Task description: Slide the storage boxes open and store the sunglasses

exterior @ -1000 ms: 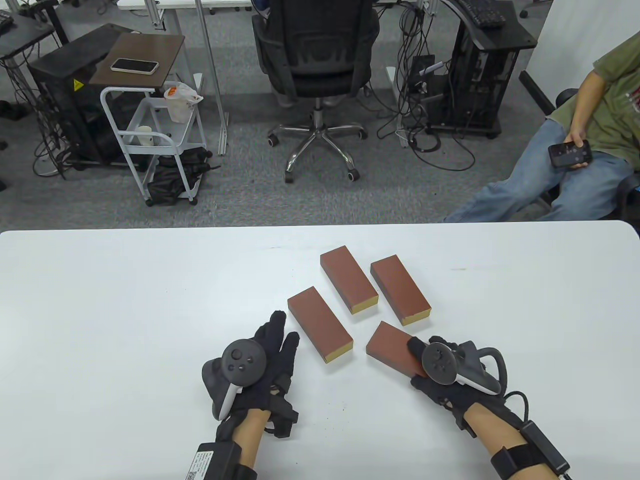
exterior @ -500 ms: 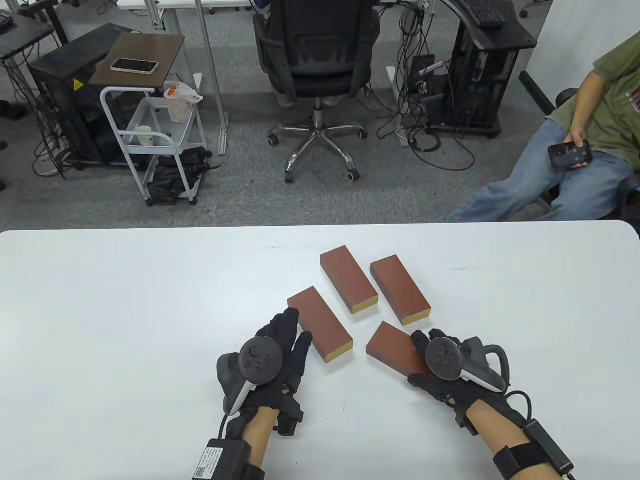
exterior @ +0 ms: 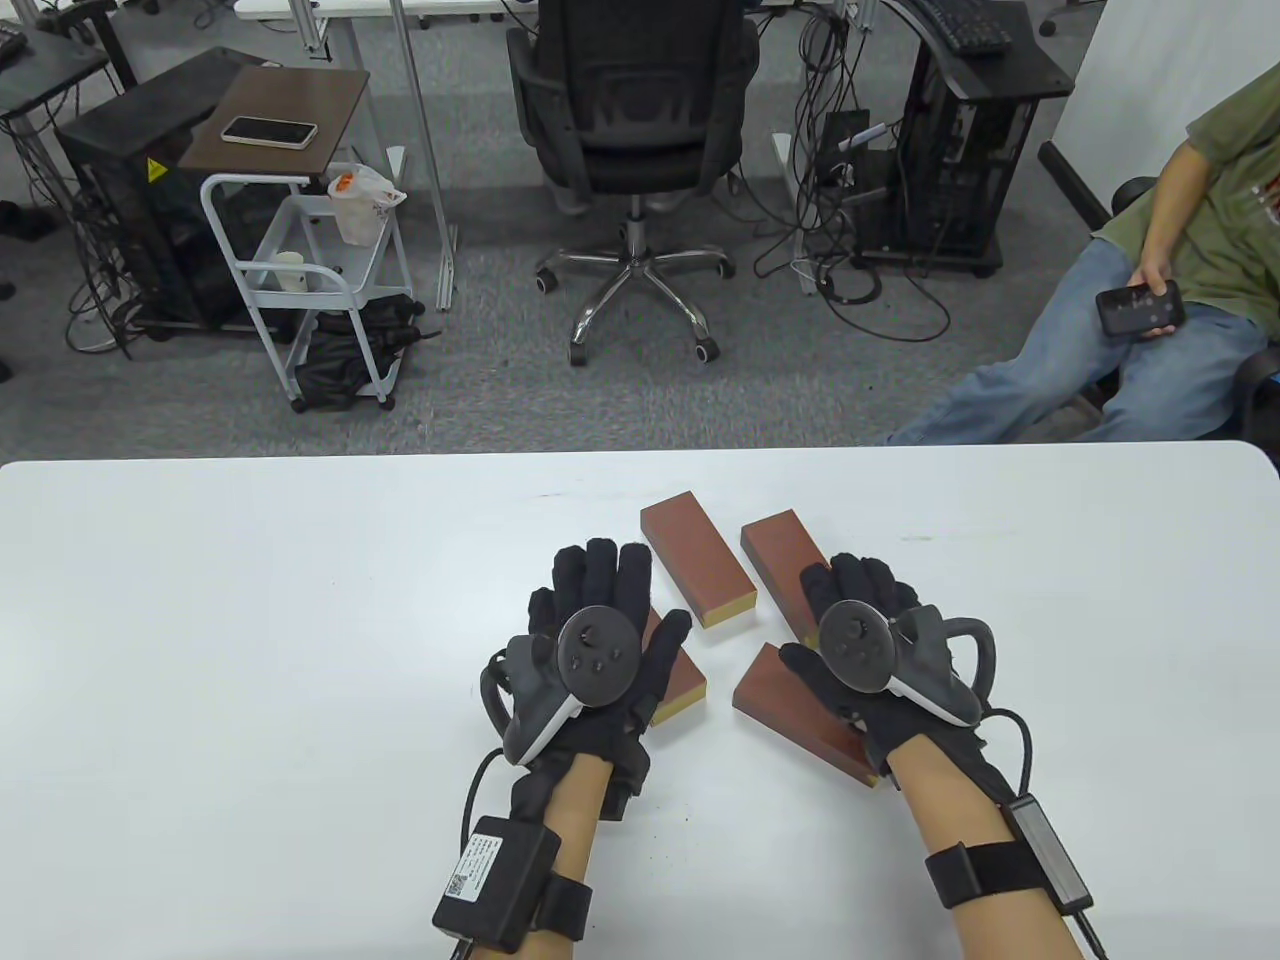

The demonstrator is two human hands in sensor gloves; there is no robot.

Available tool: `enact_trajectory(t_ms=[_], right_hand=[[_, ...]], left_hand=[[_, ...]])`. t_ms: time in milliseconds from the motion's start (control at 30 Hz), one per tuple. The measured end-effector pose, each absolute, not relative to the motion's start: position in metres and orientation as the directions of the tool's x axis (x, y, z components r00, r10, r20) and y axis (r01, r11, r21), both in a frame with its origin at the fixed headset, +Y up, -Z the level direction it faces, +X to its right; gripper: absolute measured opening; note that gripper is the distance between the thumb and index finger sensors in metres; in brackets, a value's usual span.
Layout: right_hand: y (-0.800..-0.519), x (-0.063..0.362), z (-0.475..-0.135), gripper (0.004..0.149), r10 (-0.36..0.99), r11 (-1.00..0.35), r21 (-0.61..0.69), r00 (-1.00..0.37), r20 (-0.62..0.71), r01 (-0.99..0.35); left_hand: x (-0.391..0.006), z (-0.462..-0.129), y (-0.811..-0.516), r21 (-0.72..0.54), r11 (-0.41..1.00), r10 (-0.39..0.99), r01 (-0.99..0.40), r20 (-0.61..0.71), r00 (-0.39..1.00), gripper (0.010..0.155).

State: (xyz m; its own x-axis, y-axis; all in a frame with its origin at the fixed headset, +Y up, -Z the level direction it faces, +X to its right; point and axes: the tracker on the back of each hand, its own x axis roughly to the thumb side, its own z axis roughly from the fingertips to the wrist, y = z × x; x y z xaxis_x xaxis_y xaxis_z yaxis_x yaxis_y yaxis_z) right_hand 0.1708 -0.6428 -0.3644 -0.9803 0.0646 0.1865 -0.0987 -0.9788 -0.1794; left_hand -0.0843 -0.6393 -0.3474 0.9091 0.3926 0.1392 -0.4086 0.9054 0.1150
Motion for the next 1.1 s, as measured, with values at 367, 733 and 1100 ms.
enact_trajectory(t_ms=[367, 733, 1100], right_hand=[[-0.648, 0.157, -0.37, 0.064, 0.116, -0.98, -0.138, -0.975, 0.187, -0.143], [-0.654, 0.144, -0.37, 0.064, 0.121, -0.983, -0.11, -0.971, 0.209, -0.146], [-0.654, 0.146, -0.369, 0.068, 0.119, -0.983, -0.111, -0.97, 0.212, -0.145]], left_hand=[[-0.089, -0.36, -0.649, 0.073, 0.915, 0.388, -0.397, 0.117, 0.914, 0.071], [-0.086, -0.358, -0.646, 0.12, 0.913, 0.374, -0.39, 0.135, 0.917, 0.07], [-0.09, -0.355, -0.656, 0.089, 0.915, 0.381, -0.393, 0.124, 0.916, 0.069]])
